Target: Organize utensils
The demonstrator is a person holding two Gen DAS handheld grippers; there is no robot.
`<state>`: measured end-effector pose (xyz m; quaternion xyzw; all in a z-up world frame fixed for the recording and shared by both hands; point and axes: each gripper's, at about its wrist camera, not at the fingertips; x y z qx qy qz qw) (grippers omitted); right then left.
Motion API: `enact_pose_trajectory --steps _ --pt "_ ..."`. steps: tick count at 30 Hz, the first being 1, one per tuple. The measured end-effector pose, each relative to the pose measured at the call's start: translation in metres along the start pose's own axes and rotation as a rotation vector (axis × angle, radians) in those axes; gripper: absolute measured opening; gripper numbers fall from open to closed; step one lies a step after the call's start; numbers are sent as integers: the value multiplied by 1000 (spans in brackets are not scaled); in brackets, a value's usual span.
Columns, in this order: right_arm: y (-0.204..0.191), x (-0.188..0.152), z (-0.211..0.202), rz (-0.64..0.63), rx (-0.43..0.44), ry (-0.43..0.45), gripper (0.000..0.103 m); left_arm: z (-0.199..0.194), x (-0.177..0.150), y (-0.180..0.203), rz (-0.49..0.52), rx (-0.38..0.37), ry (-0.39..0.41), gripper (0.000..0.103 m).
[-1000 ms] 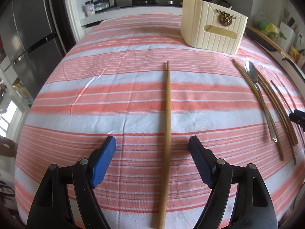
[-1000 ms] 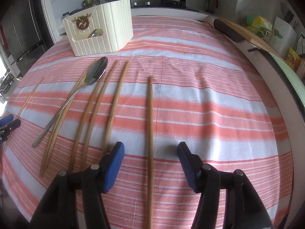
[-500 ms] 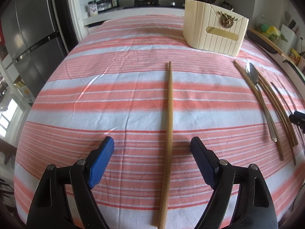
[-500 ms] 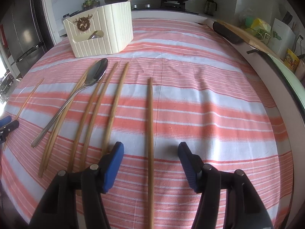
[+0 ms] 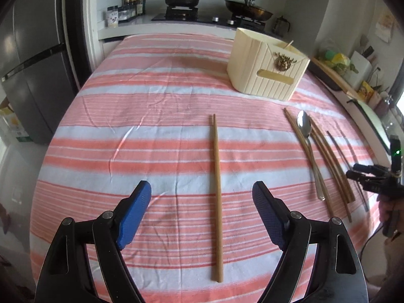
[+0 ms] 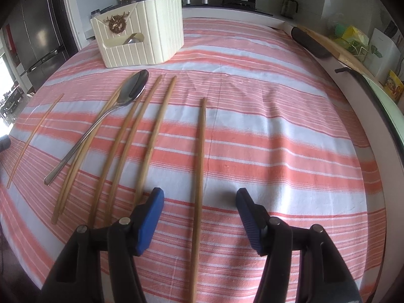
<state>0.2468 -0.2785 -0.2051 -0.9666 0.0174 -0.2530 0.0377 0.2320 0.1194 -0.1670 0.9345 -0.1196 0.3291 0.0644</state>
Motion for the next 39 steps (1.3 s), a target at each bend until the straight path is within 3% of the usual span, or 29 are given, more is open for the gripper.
enact_pose_trajectory --steps 5,11,19,21,22,23,24,25,31,39 --pt "2 11 3 -18 12 -93 61 16 22 -14 49 -77 -72 84" --pt "5 34 16 7 50 -171 61 70 43 8 147 -56 -174 83" --pt "-19 81 48 -73 -19 -230 56 127 72 15 224 10 -284 75" --pt "-24 92 54 -80 -37 -242 46 132 81 14 214 7 -294 62" --pt "-26 97 56 -80 -45 -242 39 134 85 14 211 8 -293 46" --pt "-28 102 58 -78 -45 -245 17 134 87 15 211 2 -291 28" --pt "-28 107 61 -62 -40 -254 7 133 88 16 207 -12 -287 18" --pt "-28 111 64 -51 -37 -251 6 133 89 17 212 17 -282 6" --pt "-21 127 55 16 28 -144 6 108 82 0 116 2 -198 3" --pt "-6 129 -29 53 107 130 6 25 82 -7 51 -15 13 3"
Point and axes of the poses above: each gripper's, at about its wrist camera, not at the fingertips, and z roughly the way its jaws point, y to its right, x to its top, and after that the axes turned 12 degrees about z, right-handed
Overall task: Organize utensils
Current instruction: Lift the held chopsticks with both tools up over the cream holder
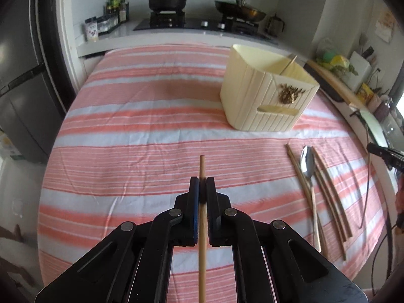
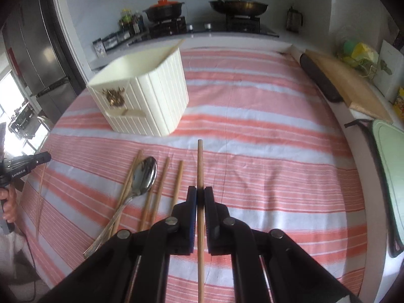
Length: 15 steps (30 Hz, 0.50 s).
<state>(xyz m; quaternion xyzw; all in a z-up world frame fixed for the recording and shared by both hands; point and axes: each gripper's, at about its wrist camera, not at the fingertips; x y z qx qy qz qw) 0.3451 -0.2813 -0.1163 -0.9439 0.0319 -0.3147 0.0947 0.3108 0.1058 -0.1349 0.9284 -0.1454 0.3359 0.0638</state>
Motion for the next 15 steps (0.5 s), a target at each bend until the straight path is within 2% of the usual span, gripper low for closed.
enact_pose_trajectory --steps 8,15 --pt "-1 -16 -61 47 54 123 6 -37 -1 0 -19 -17 85 3" --pt "-2 -22 -92 46 81 193 6 -61 -1 3 -29 -14 138 3"
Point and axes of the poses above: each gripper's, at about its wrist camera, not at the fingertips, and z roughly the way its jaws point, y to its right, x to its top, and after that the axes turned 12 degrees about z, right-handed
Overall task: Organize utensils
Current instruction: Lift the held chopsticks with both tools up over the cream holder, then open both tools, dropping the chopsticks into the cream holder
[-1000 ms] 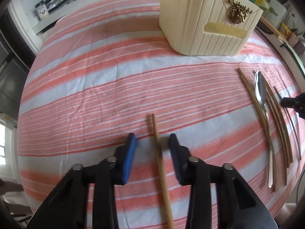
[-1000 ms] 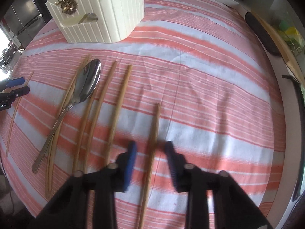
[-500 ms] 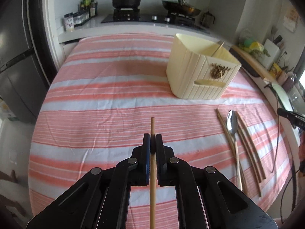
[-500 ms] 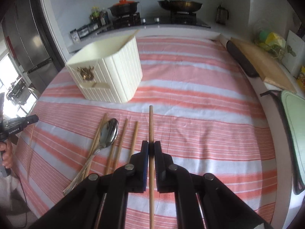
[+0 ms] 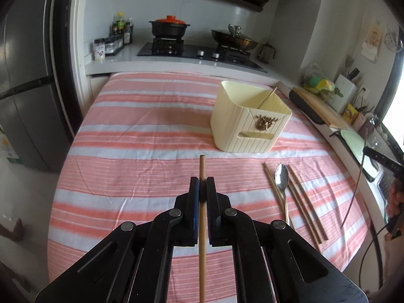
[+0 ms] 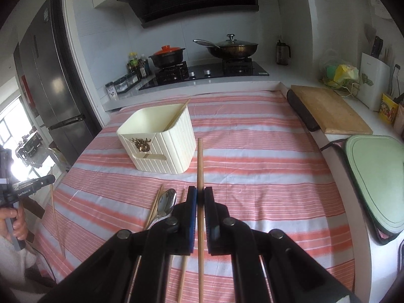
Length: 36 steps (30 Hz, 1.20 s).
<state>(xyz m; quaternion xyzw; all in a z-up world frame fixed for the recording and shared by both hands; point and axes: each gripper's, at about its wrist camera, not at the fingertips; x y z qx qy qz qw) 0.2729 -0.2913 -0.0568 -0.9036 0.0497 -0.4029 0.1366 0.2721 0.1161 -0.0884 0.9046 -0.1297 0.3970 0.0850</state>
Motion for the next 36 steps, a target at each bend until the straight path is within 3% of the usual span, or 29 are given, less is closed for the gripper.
enact_pose_trajectory --steps 14,19,25,31,36 --pt "-16 34 -18 -10 65 103 6 -21 42 3 5 -38 85 3" --pt "-34 66 -7 -40 102 117 6 -37 91 0 23 -59 158 3" --pt "-77 127 18 -95 170 222 6 -46 169 3 78 -34 273 3" --pt "-111 184 53 -92 274 362 6 -19 236 14 95 -46 345 3" --pt "-123 188 101 -120 292 416 6 37 257 30 125 -23 303 3"
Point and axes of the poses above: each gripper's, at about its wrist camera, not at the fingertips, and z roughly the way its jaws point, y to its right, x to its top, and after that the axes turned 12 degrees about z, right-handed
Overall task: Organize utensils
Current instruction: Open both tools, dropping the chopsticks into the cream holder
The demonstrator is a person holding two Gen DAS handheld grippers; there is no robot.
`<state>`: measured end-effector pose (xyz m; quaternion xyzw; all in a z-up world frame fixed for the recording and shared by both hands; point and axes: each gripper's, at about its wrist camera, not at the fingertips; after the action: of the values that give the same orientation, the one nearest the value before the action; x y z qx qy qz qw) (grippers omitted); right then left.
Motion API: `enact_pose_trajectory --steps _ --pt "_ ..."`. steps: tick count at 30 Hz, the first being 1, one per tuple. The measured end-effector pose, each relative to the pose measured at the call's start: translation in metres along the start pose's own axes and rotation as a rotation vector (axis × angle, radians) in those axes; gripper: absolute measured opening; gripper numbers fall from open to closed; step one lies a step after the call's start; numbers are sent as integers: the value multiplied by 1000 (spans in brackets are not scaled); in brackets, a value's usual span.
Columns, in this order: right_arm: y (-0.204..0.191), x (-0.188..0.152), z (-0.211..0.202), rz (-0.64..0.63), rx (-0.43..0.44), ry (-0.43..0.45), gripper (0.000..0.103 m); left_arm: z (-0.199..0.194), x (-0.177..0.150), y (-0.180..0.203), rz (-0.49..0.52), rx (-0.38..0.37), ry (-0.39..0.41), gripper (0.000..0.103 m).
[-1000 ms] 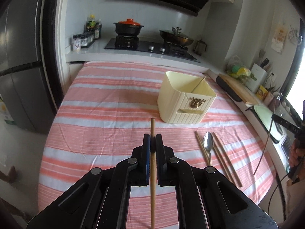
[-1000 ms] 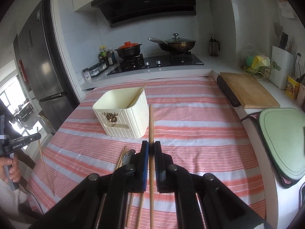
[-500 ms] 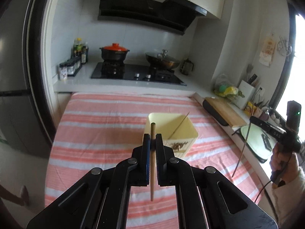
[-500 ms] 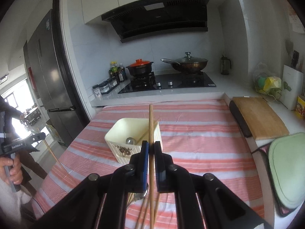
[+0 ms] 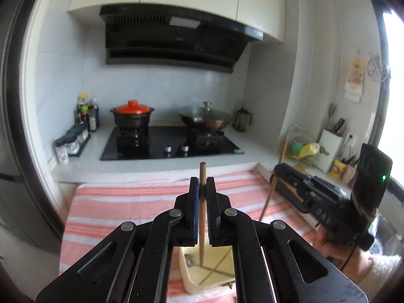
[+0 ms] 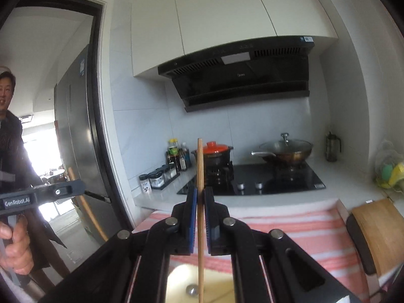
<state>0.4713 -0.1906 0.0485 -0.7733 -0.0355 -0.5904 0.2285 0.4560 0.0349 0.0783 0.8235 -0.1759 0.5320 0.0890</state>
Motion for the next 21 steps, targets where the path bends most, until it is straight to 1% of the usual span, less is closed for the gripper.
enact_pose_trajectory --steps 2,3,5,7,9,11,12,13,14,15,16,17,18,20,21 --pt "9 -15 21 18 -3 -51 6 29 -8 2 -3 -15 -62 3" --pt "14 -25 34 38 -11 -100 6 41 -11 3 -5 -21 -94 3" --pt "26 -44 58 102 -5 -226 6 70 -25 4 -10 -46 -173 3" --pt "33 -62 75 120 -13 -319 6 92 -38 5 -13 -51 -230 3" --pt "35 -77 86 99 -30 -369 6 115 -53 8 -12 -51 -286 4" --pt "37 -90 96 85 -44 -418 6 129 -65 12 -17 -51 -325 5" --pt "39 -95 100 91 -59 -445 7 134 -71 13 -24 -50 -343 9" --pt "42 -97 102 103 -75 -456 7 135 -76 14 -31 -51 -356 19" --pt "43 -98 102 112 -87 -460 10 133 -81 14 -39 -53 -361 32" --pt "46 -100 99 120 -97 -458 23 124 -86 14 -48 -52 -357 38" --pt "49 -98 95 129 -105 -448 31 116 -89 16 -50 -49 -353 48" --pt "51 -96 86 133 -112 -428 45 102 -95 17 -50 -45 -348 55" --pt "51 -95 74 127 -117 -409 50 94 -99 18 -47 -47 -347 57" --pt "49 -96 54 93 -129 -395 50 65 -115 21 -42 -55 -351 63" --pt "48 -95 42 72 -141 -386 50 51 -125 24 -30 -57 -363 64"
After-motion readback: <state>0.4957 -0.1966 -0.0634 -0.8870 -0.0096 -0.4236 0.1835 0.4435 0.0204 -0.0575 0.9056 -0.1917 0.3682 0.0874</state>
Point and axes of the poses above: each gripper's, at about its wrist camera, not at the fingertips, and z roughly the way its jaws point, y to its right, x to its top, and after that the axes turned 12 degrees about z, right-handed
